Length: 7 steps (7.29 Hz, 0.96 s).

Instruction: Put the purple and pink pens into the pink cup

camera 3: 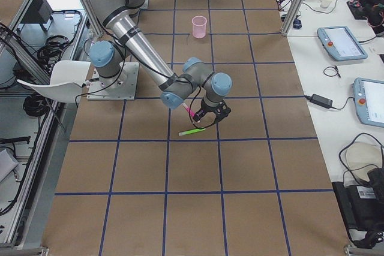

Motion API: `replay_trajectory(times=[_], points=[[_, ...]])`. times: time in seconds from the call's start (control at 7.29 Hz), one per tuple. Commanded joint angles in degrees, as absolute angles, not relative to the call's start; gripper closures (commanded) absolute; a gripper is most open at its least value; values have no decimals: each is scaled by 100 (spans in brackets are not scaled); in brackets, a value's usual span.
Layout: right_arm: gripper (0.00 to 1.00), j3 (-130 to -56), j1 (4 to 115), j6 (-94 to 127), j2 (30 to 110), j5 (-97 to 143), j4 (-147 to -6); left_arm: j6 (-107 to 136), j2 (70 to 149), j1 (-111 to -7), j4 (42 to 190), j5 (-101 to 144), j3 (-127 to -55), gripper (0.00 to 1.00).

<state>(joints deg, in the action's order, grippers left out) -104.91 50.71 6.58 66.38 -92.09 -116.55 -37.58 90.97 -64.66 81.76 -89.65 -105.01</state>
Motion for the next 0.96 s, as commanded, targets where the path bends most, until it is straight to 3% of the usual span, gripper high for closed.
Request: replay_trajectory(times=[0.0,0.27,0.69,0.82], points=[[10,-10730,5071,668,6635,-9342,-11663,-3229,9569,-6363,7633,-9052,-10608,0],[11,-10767,5071,607,6645,-9536,-11663,-3199,9982,-6354,6807,-9535,-10827,0],[58,-10775,4800,345,6645,-9484,-11654,-3226,10326,-6004,6355,-9554,-11048,0],[79,-10775,4781,195,6645,-9457,-11646,-3234,10501,-5942,6215,-9528,-11074,0]])
